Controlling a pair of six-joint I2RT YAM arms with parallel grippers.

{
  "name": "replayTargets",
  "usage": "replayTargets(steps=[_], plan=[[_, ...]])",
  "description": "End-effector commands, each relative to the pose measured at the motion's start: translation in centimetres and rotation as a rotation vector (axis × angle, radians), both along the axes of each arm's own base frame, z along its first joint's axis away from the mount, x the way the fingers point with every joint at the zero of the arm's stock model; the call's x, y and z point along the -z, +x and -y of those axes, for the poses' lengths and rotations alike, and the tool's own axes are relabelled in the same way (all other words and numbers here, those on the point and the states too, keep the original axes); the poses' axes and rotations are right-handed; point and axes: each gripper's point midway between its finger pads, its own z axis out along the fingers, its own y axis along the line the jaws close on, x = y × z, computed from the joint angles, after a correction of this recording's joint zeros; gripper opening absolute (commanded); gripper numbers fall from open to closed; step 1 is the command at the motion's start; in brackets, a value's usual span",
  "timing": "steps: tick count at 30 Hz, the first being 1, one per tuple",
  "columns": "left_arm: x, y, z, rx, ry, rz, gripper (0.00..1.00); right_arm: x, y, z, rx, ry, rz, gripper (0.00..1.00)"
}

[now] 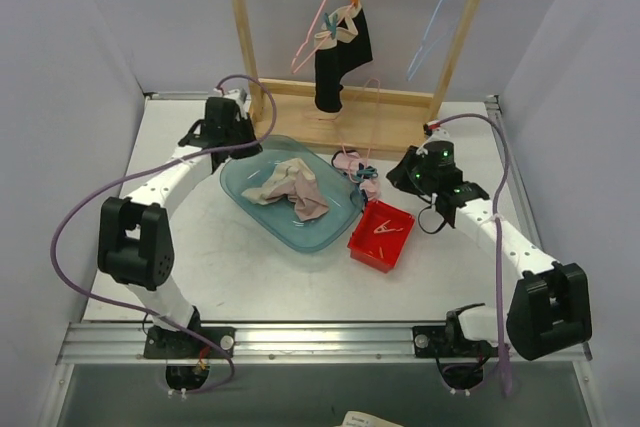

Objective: Remove the underwear clipped to the hanger
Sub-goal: Place the hanger at the clothesline.

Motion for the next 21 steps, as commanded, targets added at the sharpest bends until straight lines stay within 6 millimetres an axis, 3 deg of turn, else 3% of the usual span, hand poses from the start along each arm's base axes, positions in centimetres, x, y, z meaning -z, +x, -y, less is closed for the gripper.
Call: replayTargets(steps=[1, 2, 3, 6, 7, 8, 9, 13, 14, 16, 17, 21], plan=[[-0.9, -2.6, 4.0, 0.104, -0.022, 0.037, 0.03, 0.5, -0.9, -2.0, -0.069, -0.009, 0.01, 0.0], [-1.1, -3.5, 4.5, 0.121, -0.025, 0.045, 0.03, 1.0, -0.7, -1.7, -0.052, -0.018, 0.003, 0.0], [0.1, -4.3, 4.4, 0.126, -0.02, 0.027, 0.03, 0.7, -0.1, -1.2, -0.021, -0.034, 0.015, 0.06], [0.0, -6.4, 4.9, 0.15, -0.022, 0.031, 0.03, 0.1, 1.6, -1.8, -0.015, -0.029, 0.043, 0.37], [0.4, -7.4, 4.7, 0.156, -0.02, 0.025, 0.03, -1.2, 2.7, -2.1, -0.006, -0.023, 0.076, 0.43], [0.6, -7.9, 4.9, 0.162, -0.02, 0.025, 0.03, -0.6, 3.6, -2.0, 0.013, -0.031, 0.068, 0.51], [0.8, -8.4, 5.2, 0.175, -0.019, 0.022, 0.03, -2.1, 5.1, -2.1, 0.042, -0.026, 0.115, 0.57], [2.9, -10.3, 5.4, 0.197, -0.007, -0.016, 0.03, -0.7, 8.8, -2.7, 0.107, -0.001, 0.11, 0.63], [3.9, -10.9, 5.3, 0.2, -0.001, -0.037, 0.03, 1.4, 9.5, -3.0, 0.115, 0.002, 0.072, 0.63], [4.5, -11.3, 5.2, 0.202, 0.001, -0.043, 0.03, 2.2, 11.0, -3.1, 0.15, 0.015, 0.084, 0.63], [5.1, -11.8, 5.1, 0.203, 0.004, -0.053, 0.03, 3.7, 11.8, -3.6, 0.156, 0.032, 0.06, 0.63], [5.0, -12.7, 5.0, 0.21, 0.0, -0.038, 0.03, 5.6, 13.8, -4.9, 0.167, 0.074, 0.069, 0.63]])
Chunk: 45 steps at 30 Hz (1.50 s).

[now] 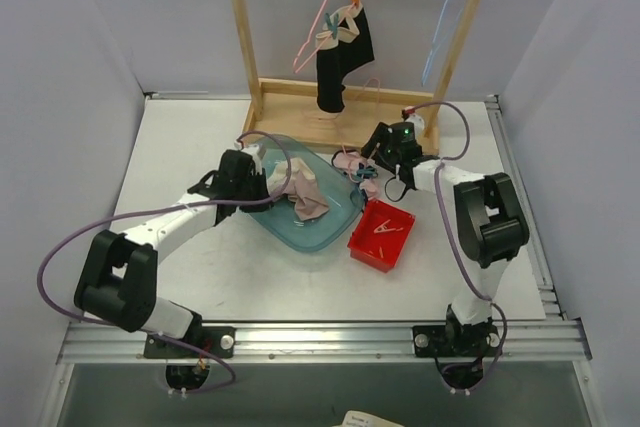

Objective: Remove the underwear clipped to the hanger
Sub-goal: Place the hanger at the clothesline, then pick up the hanger at the center of the board.

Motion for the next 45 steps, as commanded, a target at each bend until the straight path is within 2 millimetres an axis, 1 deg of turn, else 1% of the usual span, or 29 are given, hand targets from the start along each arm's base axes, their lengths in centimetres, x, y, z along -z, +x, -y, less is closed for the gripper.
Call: replayTargets(steps=[1, 2, 3, 4, 5, 6, 7, 8, 9, 11, 12, 13, 14, 15, 16, 17, 20, 21, 23, 24, 29, 30, 31, 32, 34, 36, 37, 38, 45], plan=[[-2.6, 1.7, -1.5, -0.087, 0.035, 0.141, 0.03, -1.0, 2.9, -1.1, 0.056, 0.066, 0.087, 0.63], [-3.3, 1.6, -1.7, -0.094, 0.032, 0.163, 0.03, 0.2, 3.1, -1.3, 0.058, 0.067, 0.069, 0.63], [-2.9, 1.6, -3.5, 0.194, 0.312, 0.305, 0.03, 0.1, 3.6, -1.6, 0.06, 0.089, 0.087, 0.63], [-4.1, 1.0, -1.5, -0.19, -0.065, 0.126, 0.03, 0.5, 3.8, -1.6, 0.065, 0.099, 0.09, 0.63], [-4.4, 0.8, -1.5, -0.194, -0.073, 0.127, 0.03, 1.5, 4.0, -1.7, 0.073, 0.107, 0.08, 0.62], [-4.4, 0.5, -1.6, -0.192, -0.07, 0.125, 0.03, 1.3, 4.1, -2.8, 0.038, 0.165, 0.089, 0.56], [-4.9, 0.4, -1.7, -0.192, -0.075, 0.138, 0.03, 1.6, 4.1, -2.9, 0.033, 0.185, 0.087, 0.51], [-5.0, 0.3, -1.8, -0.195, -0.074, 0.141, 0.03, 1.8, 4.2, -3.1, 0.029, 0.204, 0.092, 0.44], [-4.9, 0.1, -1.8, -0.193, -0.071, 0.135, 0.03, 1.1, 4.4, -3.4, 0.019, 0.235, 0.129, 0.27], [-5.1, -0.1, -1.9, -0.189, -0.072, 0.138, 0.03, 1.1, 3.8, -3.1, 0.025, 0.283, 0.135, 0.12], [-4.9, -0.3, -1.9, -0.188, -0.068, 0.133, 0.03, 0.1, 4.1, -3.0, 0.021, 0.314, 0.178, 0.01], [-5.0, -0.4, -1.9, -0.187, -0.072, 0.134, 0.03, 0.4, 3.5, -2.8, 0.02, 0.35, 0.167, 0.0], [-5.0, -0.5, -1.9, -0.185, -0.075, 0.133, 0.03, -0.4, 3.5, -2.0, 0.026, 0.382, 0.189, 0.0], [-5.0, -0.5, -1.9, -0.184, -0.077, 0.134, 0.03, -2.1, 3.9, -1.7, 0.017, 0.428, 0.251, 0.0], [-5.1, -0.5, -1.8, -0.183, -0.079, 0.136, 0.03, -2.0, 3.1, -1.5, -0.003, 0.464, 0.247, 0.0], [-5.1, -0.6, -1.8, -0.182, -0.079, 0.134, 0.03, -3.1, 3.4, -0.2, 0.021, 0.522, 0.269, 0.0], [-5.3, -0.6, -1.7, -0.178, -0.08, 0.137, 0.03, -7.7, 2.8, 0.9, -0.016, 0.685, 0.409, 0.0], [-5.4, -0.6, -1.8, -0.179, -0.08, 0.139, 0.03, -8.6, 2.9, 2.3, -0.008, 0.721, 0.44, 0.0], [-5.8, -0.6, -1.8, -0.179, -0.078, 0.147, 0.03, -10.2, 2.4, 2.9, -0.039, 0.8, 0.476, 0.0], [-6.0, -0.5, -1.8, -0.178, -0.076, 0.15, 0.03, -11.7, 2.5, 3.8, -0.036, 0.848, 0.51, 0.0], [-6.7, -0.6, -1.8, -0.172, -0.074, 0.155, 0.03, -14.9, 1.7, 5.3, -0.062, 0.876, 0.527, 0.0], [-6.9, -0.7, -1.8, -0.171, -0.076, 0.157, 0.03, -14.8, 1.2, 4.9, -0.076, 0.876, 0.502, 0.0], [-7.3, -0.7, -1.7, -0.169, -0.084, 0.163, 0.03, -15.0, 1.1, 6.4, -0.055, 0.843, 0.512, 0.0], [-7.4, -0.8, -1.7, -0.168, -0.087, 0.163, 0.03, -15.6, 0.4, 6.7, -0.039, 0.821, 0.484, 0.0], [-7.9, -0.8, -1.7, -0.166, -0.094, 0.172, 0.03, -14.9, -0.3, 7.5, -0.014, 0.707, 0.445, 0.0], [-8.2, -0.8, -1.7, -0.168, -0.095, 0.174, 0.03, -14.1, -1.6, 8.3, 0.036, 0.609, 0.336, 0.0], [-8.4, -0.8, -1.7, -0.165, -0.097, 0.179, 0.03, -16.0, -1.8, 9.1, 0.039, 0.512, 0.371, 0.0], [-8.4, -0.8, -1.7, -0.164, -0.095, 0.178, 0.03, -14.0, -2.8, 9.5, 0.067, 0.468, 0.262, 0.0], [-9.2, -0.9, -1.7, -0.165, -0.107, 0.192, 0.03, -16.3, -5.5, 9.8, 0.012, 0.383, 0.246, 0.0]])
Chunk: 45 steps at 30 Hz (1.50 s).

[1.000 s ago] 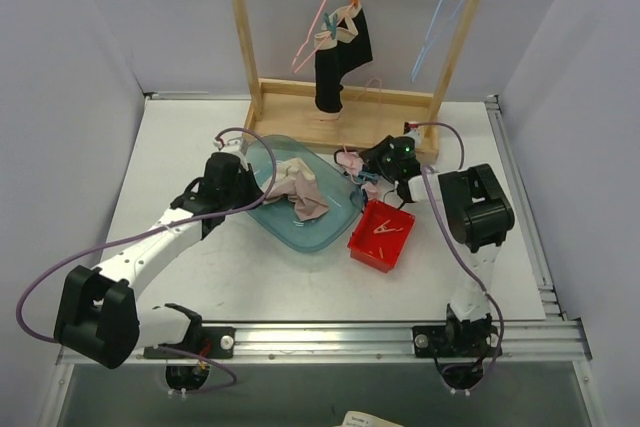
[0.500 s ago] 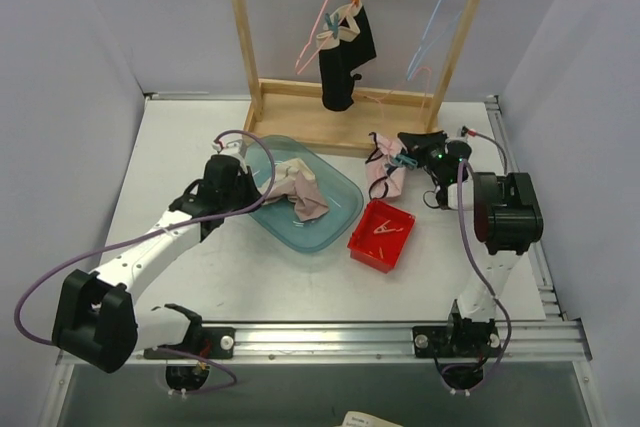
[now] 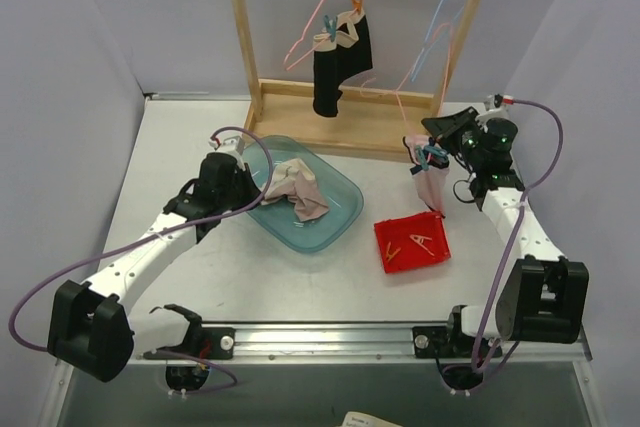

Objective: Remove the underwear clipped to the hanger
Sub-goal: Pick up the hanger at the center of the board.

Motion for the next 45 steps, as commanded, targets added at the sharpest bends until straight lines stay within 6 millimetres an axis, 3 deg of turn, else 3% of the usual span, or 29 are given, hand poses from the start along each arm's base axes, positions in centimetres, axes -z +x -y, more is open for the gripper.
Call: replayTargets(steps=[1, 6, 10, 11, 18, 22, 27, 28, 30, 32, 34, 36, 37, 39, 40, 45], plan=[[-3.4, 0.3, 0.8, 0.026, -0.045, 0.069, 0.03, 1.0, -1.6, 0.3, -0.037, -0.059, -0.07, 0.0], [-3.9, -0.1, 0.8, 0.041, -0.047, 0.08, 0.03, -1.6, -2.9, -1.7, -0.168, 0.024, 0.002, 0.0], [-3.6, -0.4, 0.7, 0.057, -0.026, 0.07, 0.03, -2.6, -3.4, -1.5, -0.168, -0.041, 0.024, 0.0], [-3.7, -0.4, 0.8, 0.062, -0.033, 0.072, 0.03, -1.4, -3.7, -1.3, -0.162, -0.057, -0.039, 0.0], [-3.8, -1.0, 1.2, 0.078, -0.064, 0.07, 0.03, 0.6, -5.2, -1.7, -0.236, -0.078, -0.077, 0.0], [-3.9, -1.1, 1.4, 0.082, -0.077, 0.07, 0.03, 4.0, -2.8, 0.2, -0.145, -0.148, -0.125, 0.0], [-3.8, -1.1, 1.4, 0.082, -0.077, 0.068, 0.03, 4.1, 0.2, 1.1, -0.104, -0.207, -0.081, 0.0], [-3.9, -1.1, 1.4, 0.082, -0.08, 0.069, 0.03, 5.6, 0.9, 1.2, -0.112, -0.211, -0.113, 0.0], [-4.0, -1.1, 1.5, 0.083, -0.081, 0.071, 0.03, 6.5, 1.7, 1.5, -0.114, -0.254, -0.119, 0.0], [-4.1, -1.1, 1.5, 0.082, -0.077, 0.07, 0.03, 8.2, 1.4, 2.2, -0.104, -0.292, -0.179, 0.0], [-4.2, -1.2, 1.3, 0.08, -0.069, 0.074, 0.03, 9.0, 0.8, 4.4, -0.02, -0.414, -0.239, 0.0], [-4.2, -1.3, 1.3, 0.081, -0.067, 0.075, 0.03, 8.8, 0.5, 5.9, 0.032, -0.472, -0.253, 0.0], [-4.4, -1.2, 1.4, 0.081, -0.067, 0.076, 0.03, 7.7, 0.5, 6.4, 0.041, -0.486, -0.231, 0.0], [-4.5, -1.2, 1.6, 0.086, -0.072, 0.074, 0.03, 6.5, 0.6, 6.1, 0.029, -0.484, -0.198, 0.0], [-4.7, -1.2, 1.7, 0.09, -0.075, 0.076, 0.03, 4.8, 0.9, 5.2, -0.008, -0.471, -0.144, 0.0], [-5.6, -1.1, 1.9, 0.091, -0.074, 0.089, 0.03, 0.4, 1.6, 0.7, -0.207, -0.301, 0.025, 0.0]])
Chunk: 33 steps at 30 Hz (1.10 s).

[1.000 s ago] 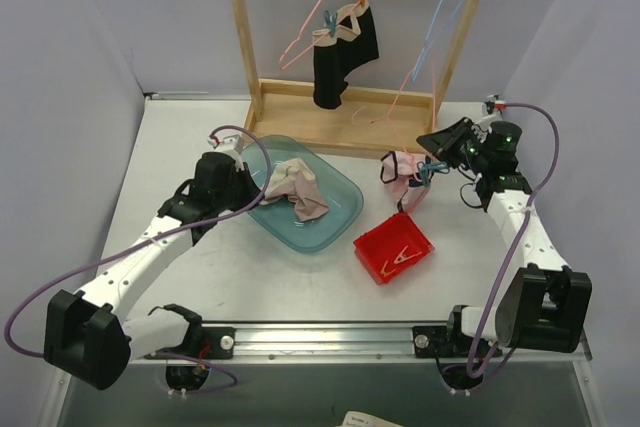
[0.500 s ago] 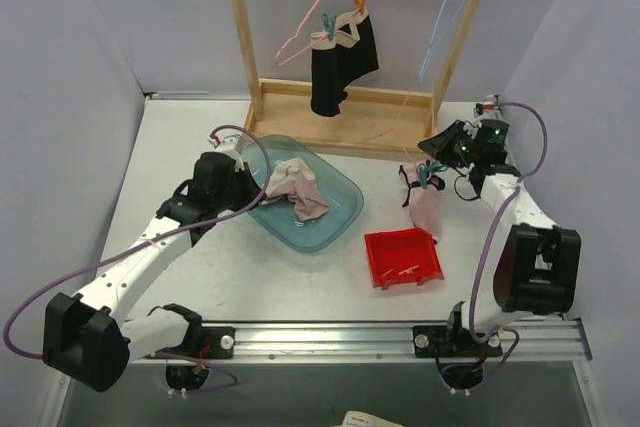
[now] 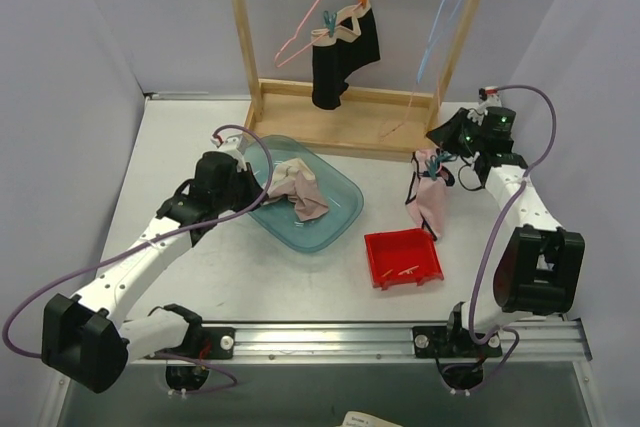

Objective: Remove the underwear clipped to the hanger
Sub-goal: Pick up the hanger at the center of the board.

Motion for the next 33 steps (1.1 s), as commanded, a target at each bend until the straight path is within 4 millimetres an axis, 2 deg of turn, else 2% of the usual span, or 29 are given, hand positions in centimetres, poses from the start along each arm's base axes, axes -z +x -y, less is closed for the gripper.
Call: replayTargets(steps=[1, 5, 8, 9, 10, 12, 13, 17, 21, 22, 23, 26, 29, 30, 33], plan=[[-3.3, 0.5, 0.4, -0.001, -0.031, 0.068, 0.03, -7.4, 1.0, -2.7, -0.154, 0.102, 0.208, 0.0], [-3.7, 0.2, 0.4, 0.002, -0.033, 0.077, 0.03, -10.7, 1.1, -4.0, -0.235, 0.168, 0.278, 0.0], [-3.9, 0.1, 0.3, 0.001, -0.031, 0.078, 0.03, -13.9, 0.5, -5.3, -0.305, 0.26, 0.345, 0.0], [-4.0, 0.1, 0.2, 0.0, -0.033, 0.082, 0.03, -14.1, -0.3, -6.0, -0.326, 0.348, 0.318, 0.0], [-4.2, 0.0, 0.3, 0.002, -0.036, 0.086, 0.03, -15.6, -0.7, -6.5, -0.366, 0.366, 0.38, 0.0], [-4.5, -0.1, 0.4, 0.007, -0.045, 0.09, 0.03, -16.5, -1.7, -7.3, -0.412, 0.453, 0.39, 0.0], [-4.7, -0.2, 0.4, 0.01, -0.051, 0.094, 0.03, -17.6, -3.1, -7.9, -0.456, 0.541, 0.415, 0.0], [-5.4, -0.6, 0.8, 0.033, -0.071, 0.099, 0.03, -18.5, -6.3, -8.9, -0.542, 0.705, 0.439, 0.0], [-6.5, -1.3, 1.3, 0.063, -0.107, 0.113, 0.03, -18.1, -8.8, -10.1, -0.619, 0.844, 0.406, 0.0], [-6.6, -1.6, 1.4, 0.072, -0.113, 0.111, 0.03, -18.3, -9.8, -10.4, -0.672, 0.845, 0.468, 0.0], [-6.8, -1.8, 1.5, 0.075, -0.117, 0.112, 0.03, -18.3, -10.8, -10.6, -0.691, 0.934, 0.414, 0.0], [-7.6, -2.5, 1.4, 0.086, -0.127, 0.126, 0.03, -17.9, -12.1, -11.2, -0.732, 0.935, 0.441, 0.0], [-8.6, -3.1, 1.2, 0.091, -0.137, 0.143, 0.03, -19.1, -13.9, -12.7, -0.797, 0.92, 0.468, 0.0], [-9.2, -3.3, 1.2, 0.095, -0.146, 0.157, 0.03, -20.0, -14.8, -13.5, -0.84, 0.919, 0.479, 0.0], [-10.3, -4.2, 1.6, 0.129, -0.174, 0.167, 0.03, -21.9, -16.8, -14.4, -0.899, 0.919, 0.52, 0.0]])
